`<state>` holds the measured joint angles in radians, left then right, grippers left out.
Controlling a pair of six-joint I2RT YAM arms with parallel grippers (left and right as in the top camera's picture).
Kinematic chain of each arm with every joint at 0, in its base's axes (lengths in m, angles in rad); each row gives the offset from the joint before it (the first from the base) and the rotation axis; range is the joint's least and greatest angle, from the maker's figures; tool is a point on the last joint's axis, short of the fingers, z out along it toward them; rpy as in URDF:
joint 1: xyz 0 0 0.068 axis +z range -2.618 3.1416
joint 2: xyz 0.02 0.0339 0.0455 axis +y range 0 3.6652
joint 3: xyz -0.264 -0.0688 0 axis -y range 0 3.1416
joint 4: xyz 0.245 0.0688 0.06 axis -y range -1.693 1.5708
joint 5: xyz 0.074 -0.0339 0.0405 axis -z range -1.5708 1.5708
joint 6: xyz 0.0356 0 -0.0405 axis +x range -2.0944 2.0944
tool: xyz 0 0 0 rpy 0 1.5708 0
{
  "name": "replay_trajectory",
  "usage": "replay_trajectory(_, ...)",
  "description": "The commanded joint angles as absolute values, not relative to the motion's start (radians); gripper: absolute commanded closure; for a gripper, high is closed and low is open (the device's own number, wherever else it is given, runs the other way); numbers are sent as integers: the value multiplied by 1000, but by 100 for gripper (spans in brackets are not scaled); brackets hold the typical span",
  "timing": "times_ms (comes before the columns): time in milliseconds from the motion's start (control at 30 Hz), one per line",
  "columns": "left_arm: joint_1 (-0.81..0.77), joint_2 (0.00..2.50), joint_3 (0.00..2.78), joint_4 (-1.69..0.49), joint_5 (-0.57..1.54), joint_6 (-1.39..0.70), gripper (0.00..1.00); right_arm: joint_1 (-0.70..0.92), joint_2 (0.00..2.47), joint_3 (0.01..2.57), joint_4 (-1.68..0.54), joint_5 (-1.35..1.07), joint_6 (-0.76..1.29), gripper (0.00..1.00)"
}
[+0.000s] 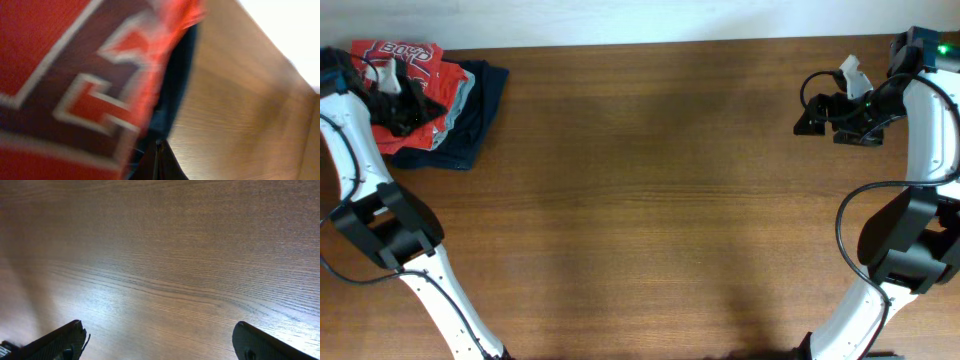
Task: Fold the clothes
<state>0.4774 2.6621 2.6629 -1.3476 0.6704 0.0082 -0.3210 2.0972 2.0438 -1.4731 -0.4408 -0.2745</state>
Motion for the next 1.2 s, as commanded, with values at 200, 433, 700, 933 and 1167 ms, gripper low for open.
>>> replay_trajectory(200,487,2717,2664,-1374,746,102,100,-321,2083,2048,-1473,-432,-288,1)
replay_trajectory(433,484,2709,2756,-1409,903,27,99,-321,2083,2048,-1473,-432,-288,1)
replay_trajectory(700,407,2646,3137,-1544,810,-78,99,-321,2083,2048,-1473,-432,-288,2)
replay_trajectory(933,264,2558,3137,-1492,569,-171,99,-321,2083,2048,-1473,-432,-288,1)
replay_trajectory(1167,166,2558,3128,-1504,496,-171,75,-321,2083,2048,-1473,-432,-288,1)
